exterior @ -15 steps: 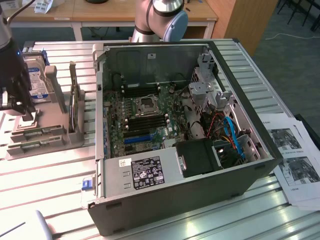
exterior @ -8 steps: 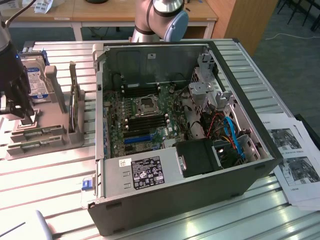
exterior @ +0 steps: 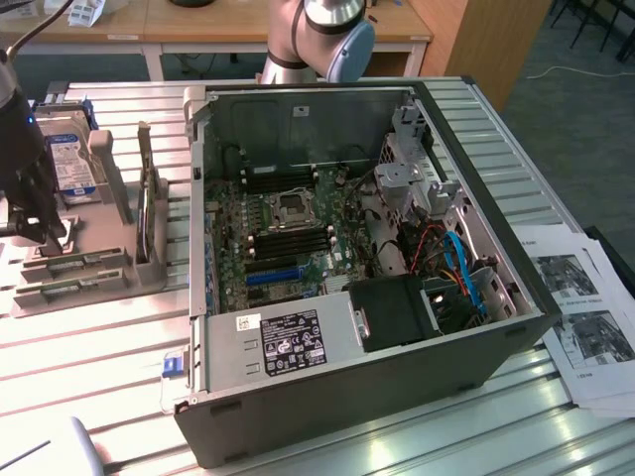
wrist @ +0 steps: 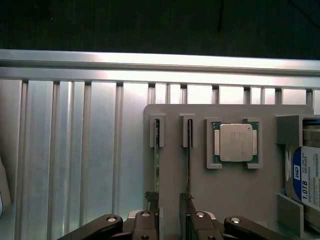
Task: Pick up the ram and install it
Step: 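Pick up the ram and move it above insertion slot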
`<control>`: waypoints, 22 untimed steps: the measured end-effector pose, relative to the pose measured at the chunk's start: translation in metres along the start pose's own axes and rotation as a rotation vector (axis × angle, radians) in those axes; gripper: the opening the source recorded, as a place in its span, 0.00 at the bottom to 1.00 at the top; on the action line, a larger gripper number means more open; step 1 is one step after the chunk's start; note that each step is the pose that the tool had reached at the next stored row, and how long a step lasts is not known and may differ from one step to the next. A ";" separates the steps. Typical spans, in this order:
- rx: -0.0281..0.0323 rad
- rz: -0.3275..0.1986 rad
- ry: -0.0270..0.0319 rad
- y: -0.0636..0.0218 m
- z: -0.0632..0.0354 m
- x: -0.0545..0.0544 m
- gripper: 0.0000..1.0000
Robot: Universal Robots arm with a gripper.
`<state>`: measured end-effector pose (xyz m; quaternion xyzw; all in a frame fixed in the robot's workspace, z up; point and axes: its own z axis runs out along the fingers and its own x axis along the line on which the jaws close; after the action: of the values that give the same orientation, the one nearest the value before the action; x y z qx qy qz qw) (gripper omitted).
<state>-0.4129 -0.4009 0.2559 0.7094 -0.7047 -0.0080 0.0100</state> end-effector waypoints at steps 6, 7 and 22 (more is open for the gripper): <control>0.0000 0.000 0.0004 0.0000 0.0000 0.005 0.31; 0.0000 0.000 0.0003 0.0000 0.0000 0.005 0.31; 0.0001 0.000 0.0005 -0.0004 0.0168 0.006 0.31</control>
<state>-0.4129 -0.4067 0.2392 0.7094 -0.7047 -0.0078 0.0102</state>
